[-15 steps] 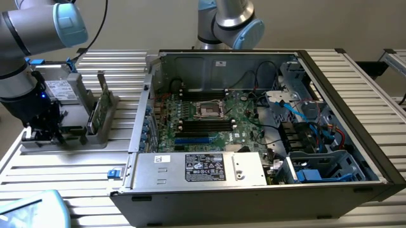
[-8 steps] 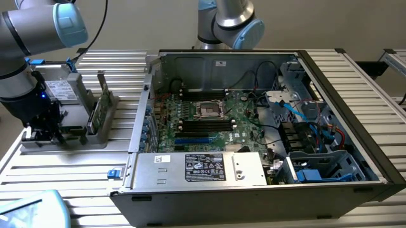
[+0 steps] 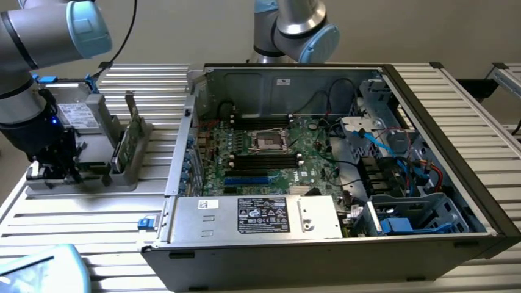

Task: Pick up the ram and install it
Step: 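Pick up the ram and move it above insertion slot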

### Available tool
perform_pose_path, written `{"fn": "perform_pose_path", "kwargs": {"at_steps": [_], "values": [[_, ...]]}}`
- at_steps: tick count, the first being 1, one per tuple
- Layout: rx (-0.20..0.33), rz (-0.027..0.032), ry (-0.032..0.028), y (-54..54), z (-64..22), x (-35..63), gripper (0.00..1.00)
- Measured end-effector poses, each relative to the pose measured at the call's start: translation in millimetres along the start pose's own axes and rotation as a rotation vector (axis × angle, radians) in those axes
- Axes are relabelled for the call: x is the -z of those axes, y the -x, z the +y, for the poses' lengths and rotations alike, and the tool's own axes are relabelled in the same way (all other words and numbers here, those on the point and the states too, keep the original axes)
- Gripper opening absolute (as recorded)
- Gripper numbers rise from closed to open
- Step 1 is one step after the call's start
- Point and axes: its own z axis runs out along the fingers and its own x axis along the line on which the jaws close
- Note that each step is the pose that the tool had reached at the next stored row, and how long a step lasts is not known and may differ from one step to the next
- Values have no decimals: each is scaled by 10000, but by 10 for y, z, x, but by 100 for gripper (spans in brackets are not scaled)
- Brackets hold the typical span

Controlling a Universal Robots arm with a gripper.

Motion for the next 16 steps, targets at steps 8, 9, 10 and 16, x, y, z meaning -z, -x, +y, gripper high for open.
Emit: {"fn": "perform_pose_path", "kwargs": {"at_steps": [8, 9, 10, 16], "values": [[2, 3, 1, -1, 1, 52, 14], [2, 5, 4, -1, 1, 57, 14], [3, 10, 5, -1, 1, 62, 14], [18, 52, 16, 0, 1, 99, 14]]}}
